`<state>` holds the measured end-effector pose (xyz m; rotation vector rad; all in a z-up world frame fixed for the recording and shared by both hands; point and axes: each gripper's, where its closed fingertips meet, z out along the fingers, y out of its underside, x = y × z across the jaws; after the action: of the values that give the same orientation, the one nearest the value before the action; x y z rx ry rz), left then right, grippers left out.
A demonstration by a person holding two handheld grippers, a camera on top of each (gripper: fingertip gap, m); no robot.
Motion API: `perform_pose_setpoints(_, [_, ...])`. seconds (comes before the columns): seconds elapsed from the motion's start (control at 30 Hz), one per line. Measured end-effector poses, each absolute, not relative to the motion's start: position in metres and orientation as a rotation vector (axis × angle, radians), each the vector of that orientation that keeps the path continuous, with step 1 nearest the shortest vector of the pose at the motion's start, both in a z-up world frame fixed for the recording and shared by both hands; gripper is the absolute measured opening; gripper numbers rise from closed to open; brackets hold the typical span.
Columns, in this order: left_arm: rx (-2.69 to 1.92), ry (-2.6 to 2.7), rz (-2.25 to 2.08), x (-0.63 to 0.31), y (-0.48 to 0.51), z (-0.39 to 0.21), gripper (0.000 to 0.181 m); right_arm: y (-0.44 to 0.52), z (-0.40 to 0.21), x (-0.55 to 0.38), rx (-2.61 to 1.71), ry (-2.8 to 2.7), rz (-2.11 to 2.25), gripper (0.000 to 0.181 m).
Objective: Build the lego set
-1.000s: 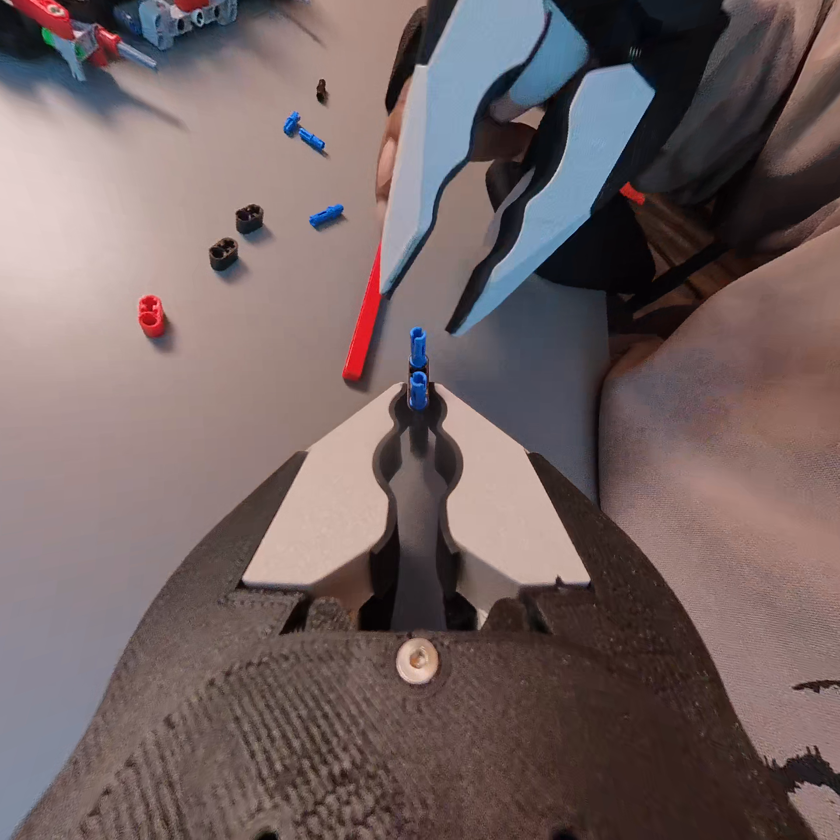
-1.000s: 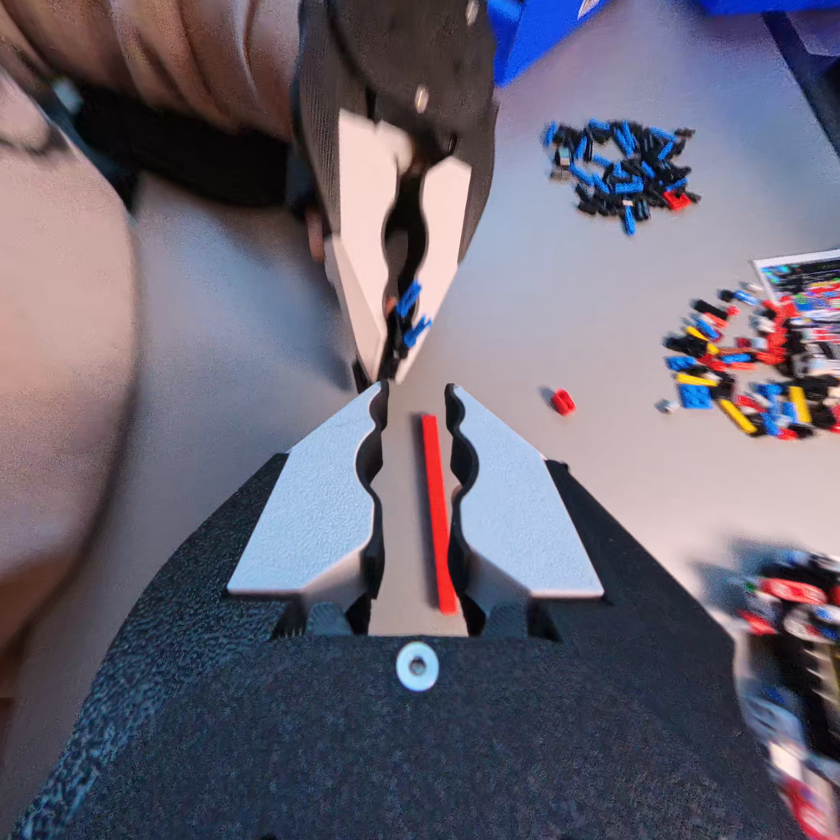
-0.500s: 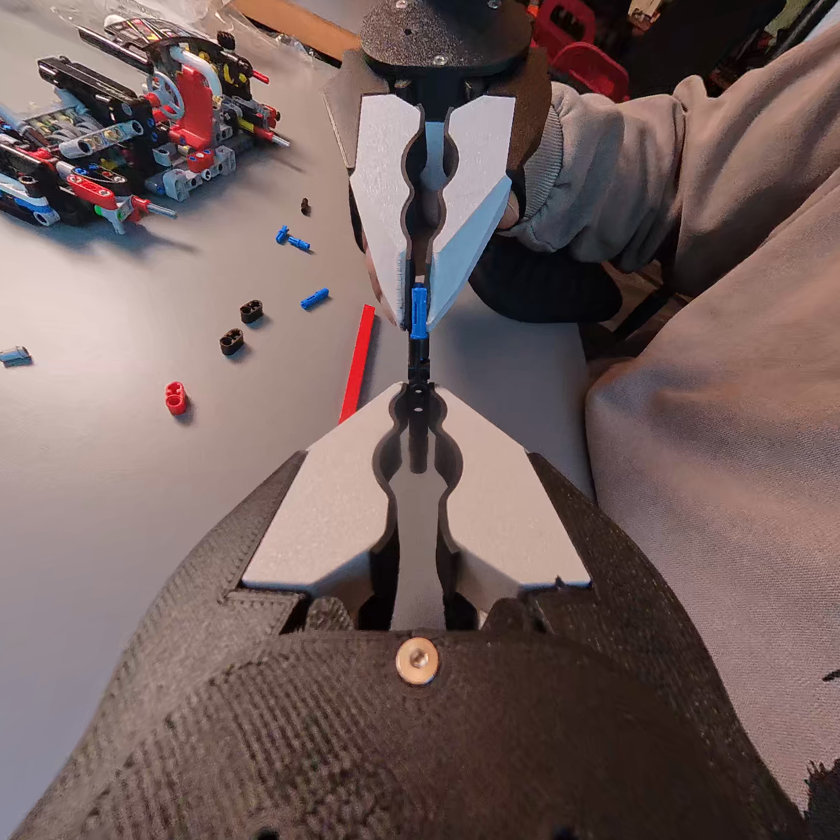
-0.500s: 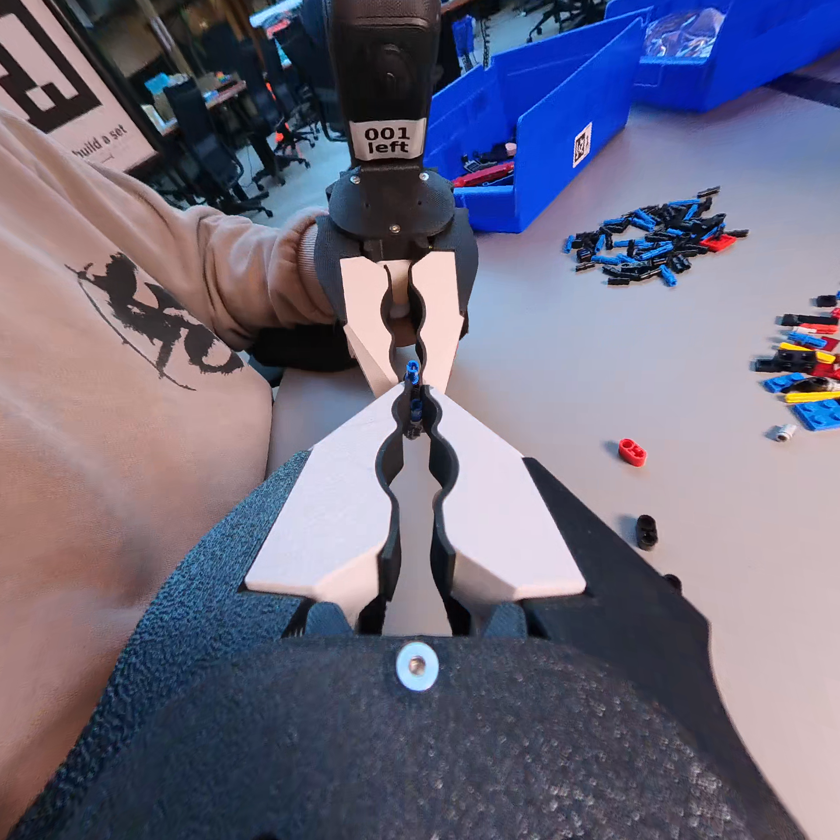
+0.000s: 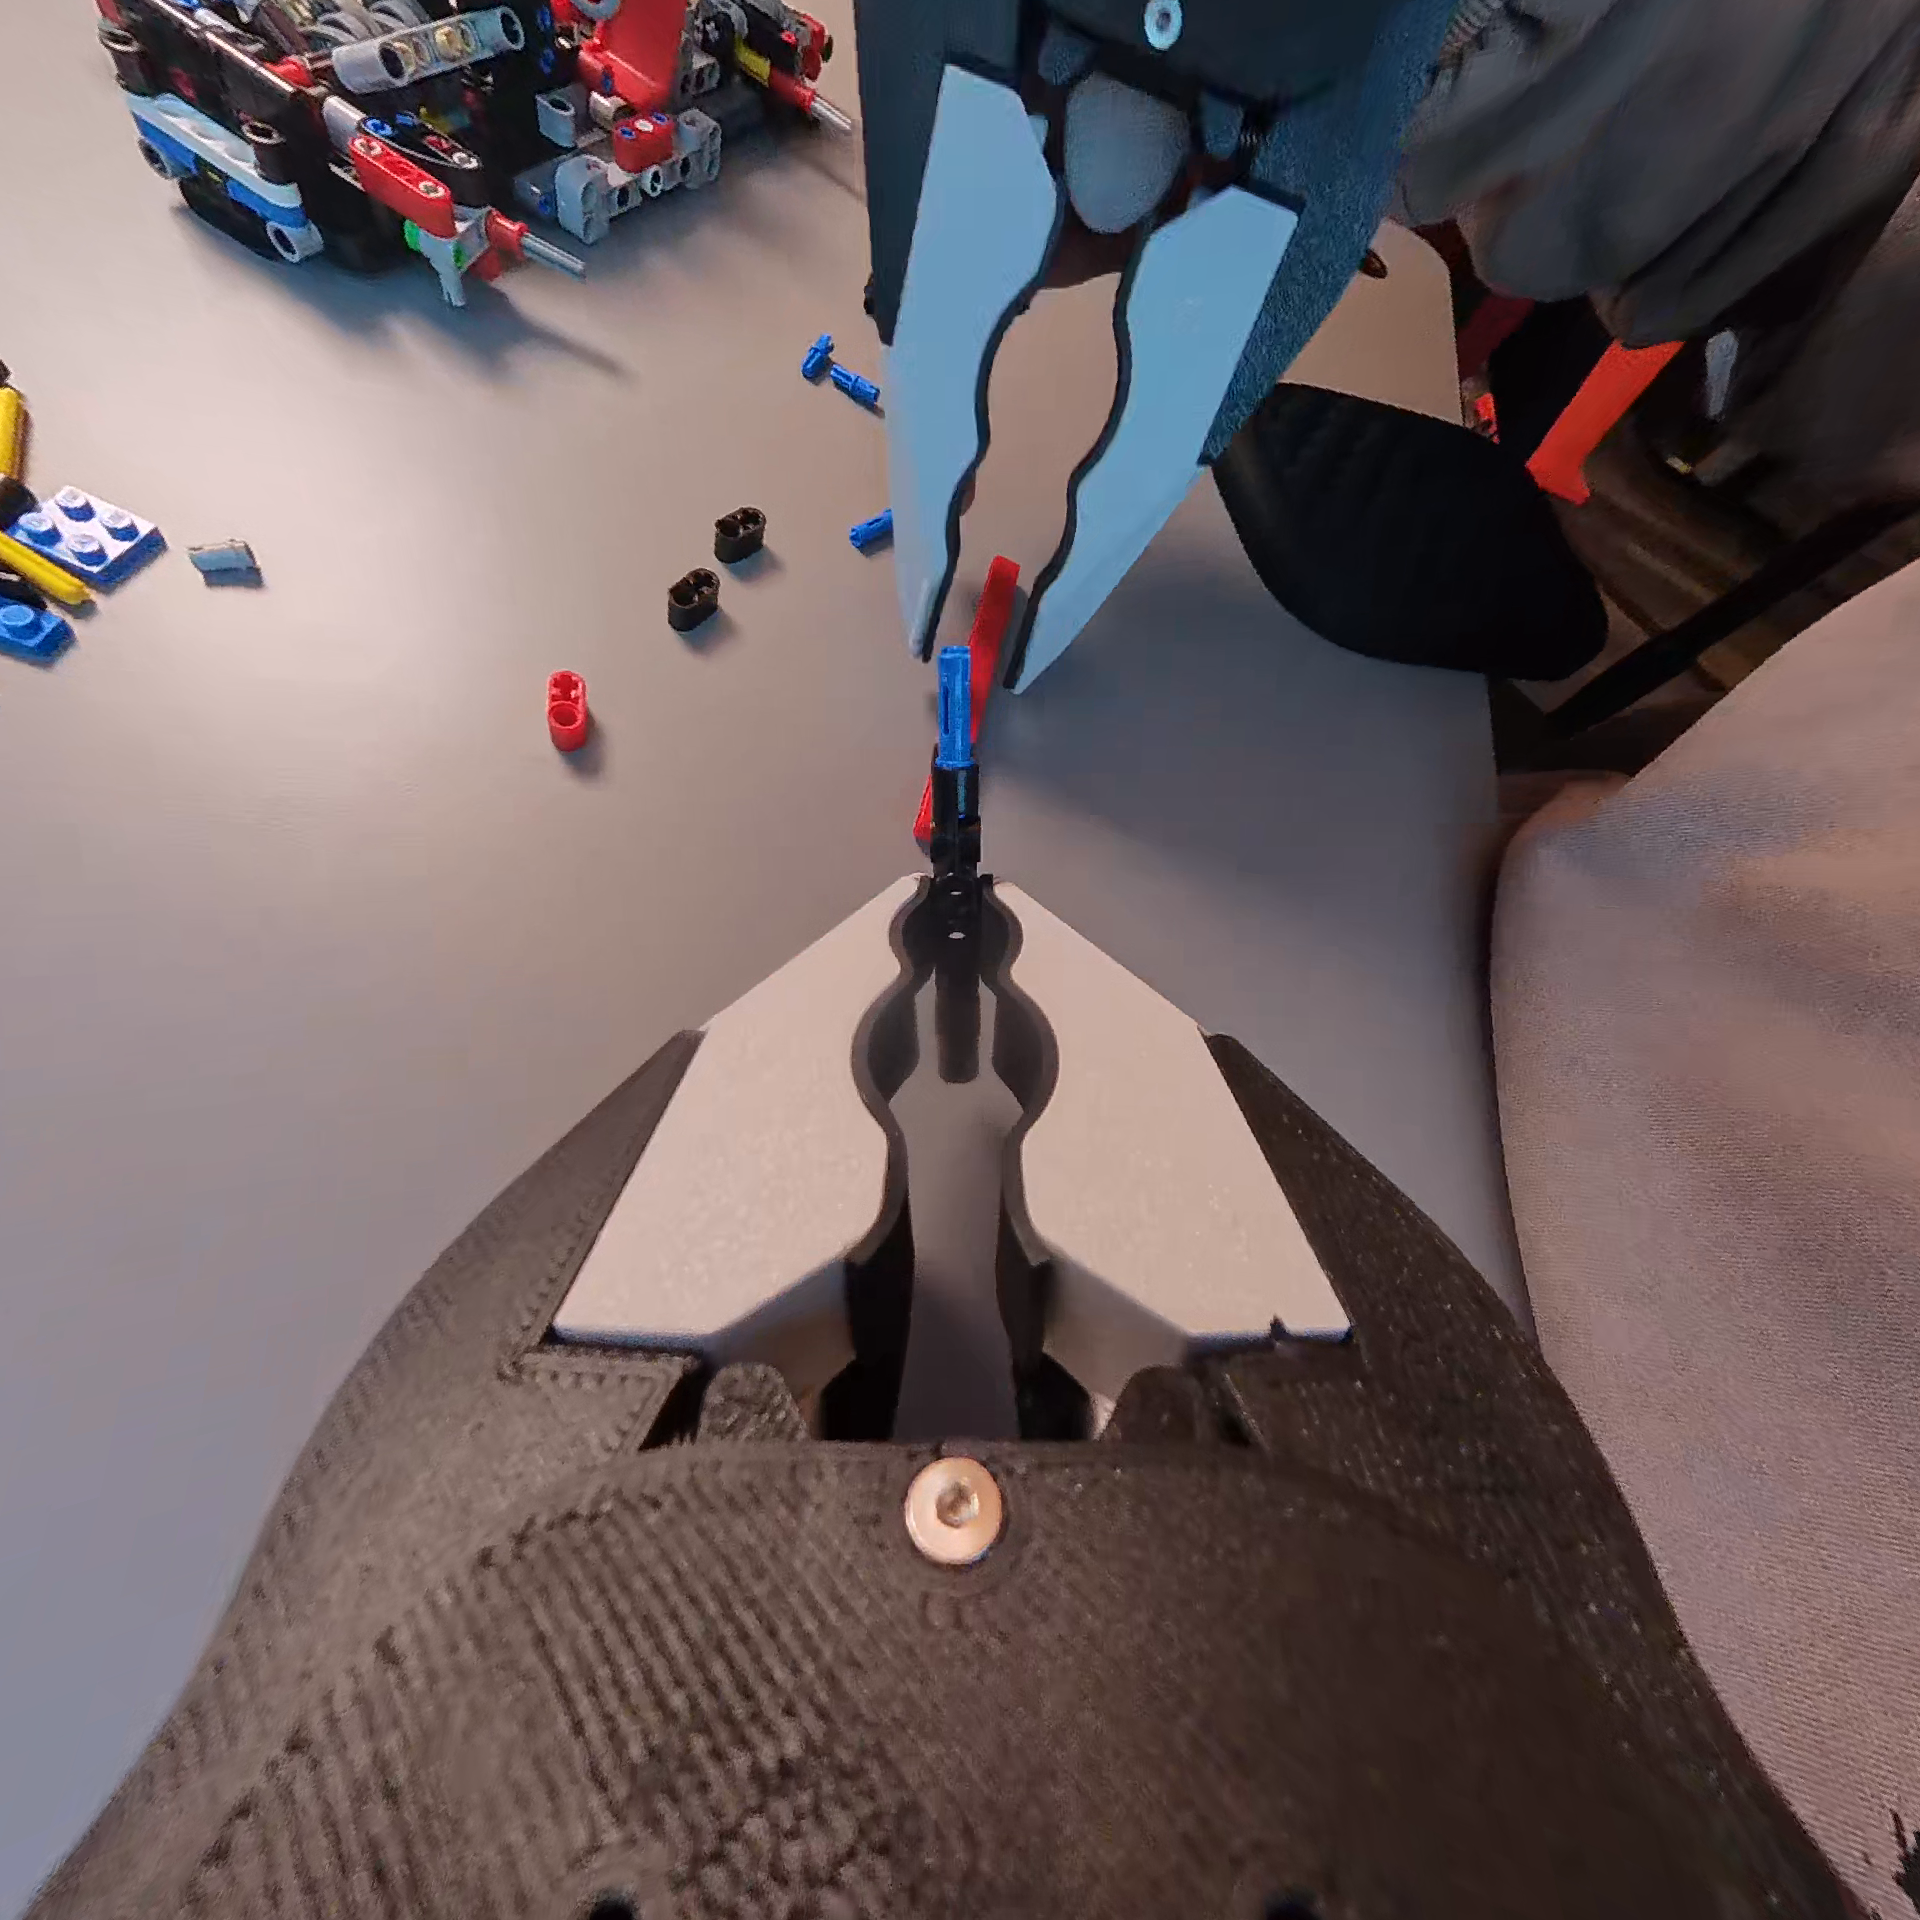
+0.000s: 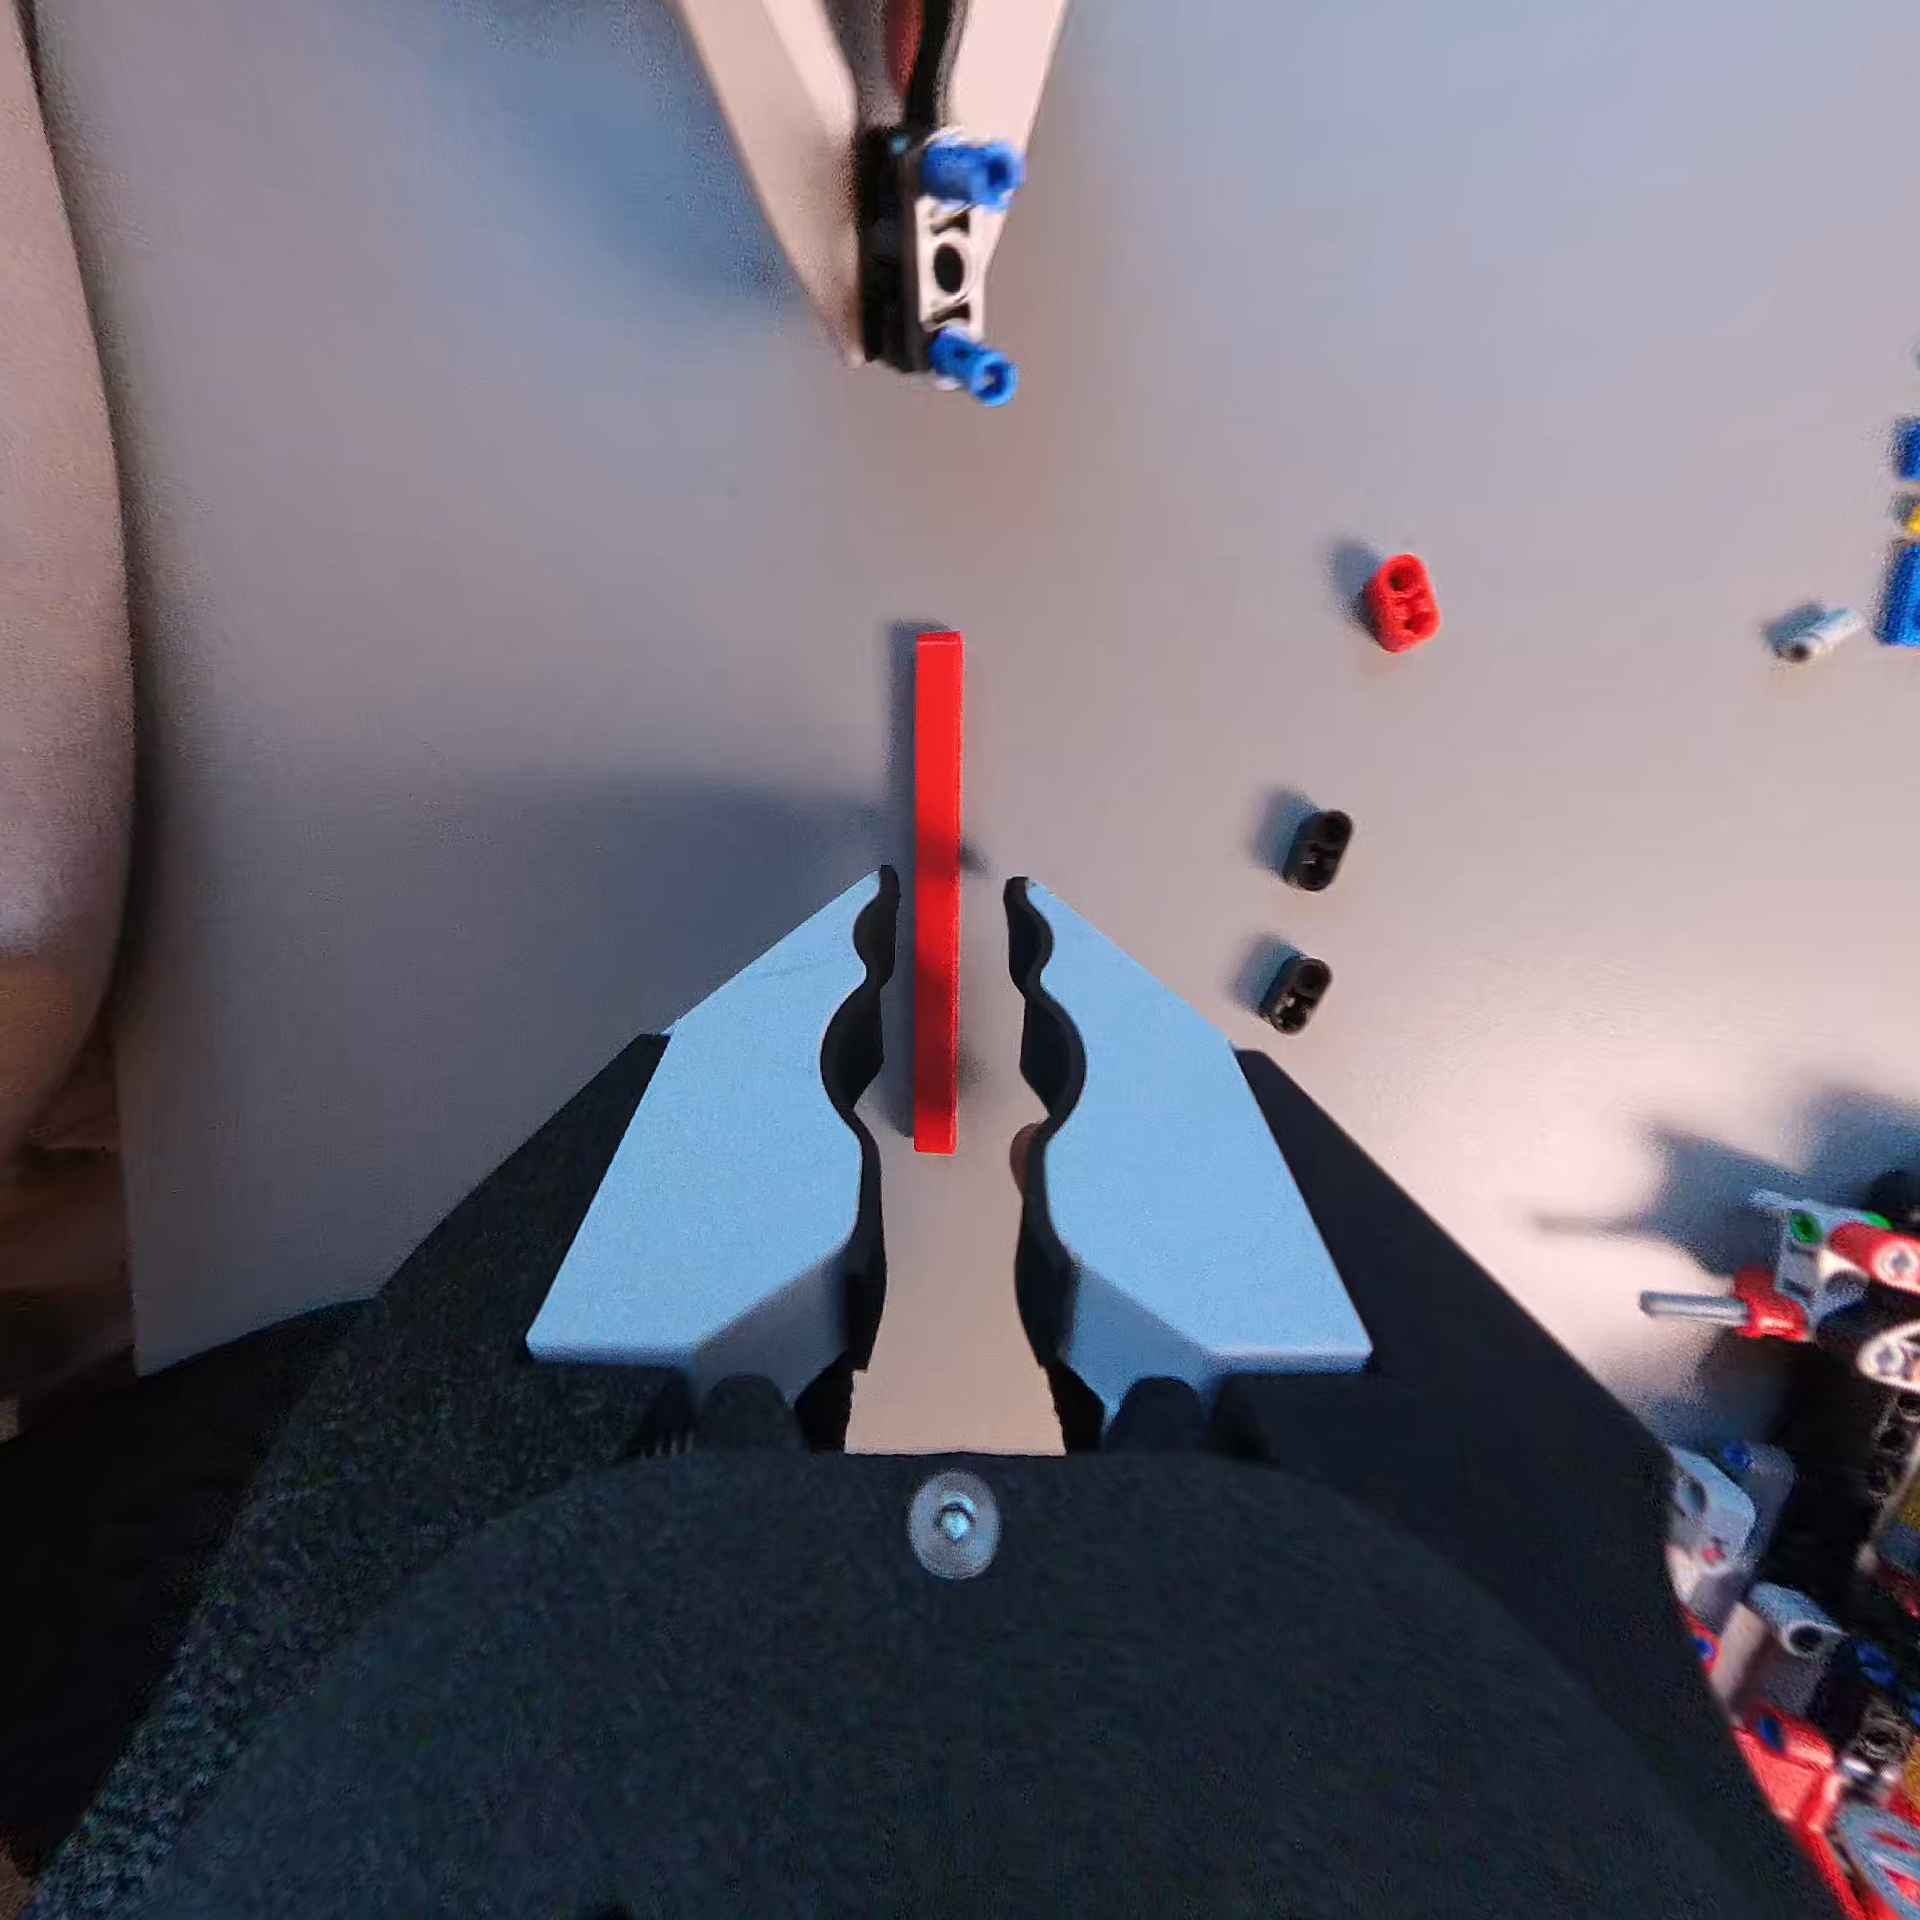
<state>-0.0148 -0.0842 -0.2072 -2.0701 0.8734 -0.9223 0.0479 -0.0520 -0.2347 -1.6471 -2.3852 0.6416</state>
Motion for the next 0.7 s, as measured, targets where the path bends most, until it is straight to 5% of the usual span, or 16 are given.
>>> perform_pose_setpoints(0.1, [-2.075,0.849,-0.923,-0.019,-0.082,-0.207,0.005,-0.051,-0.244,0.047,-1.567,-2.402,0.471,0.006])
perform_pose_setpoints(0.4, [-2.085,0.777,-0.907,-0.025,-0.073,-0.206,0.005,-0.024,-0.235,0.053,-1.098,-2.069,-0.228,0.005])
perform_pose_setpoints(0.7, [-2.098,0.819,-0.909,-0.018,-0.079,-0.210,0.005,-0.059,-0.227,0.060,-1.437,-2.036,0.236,0.014])
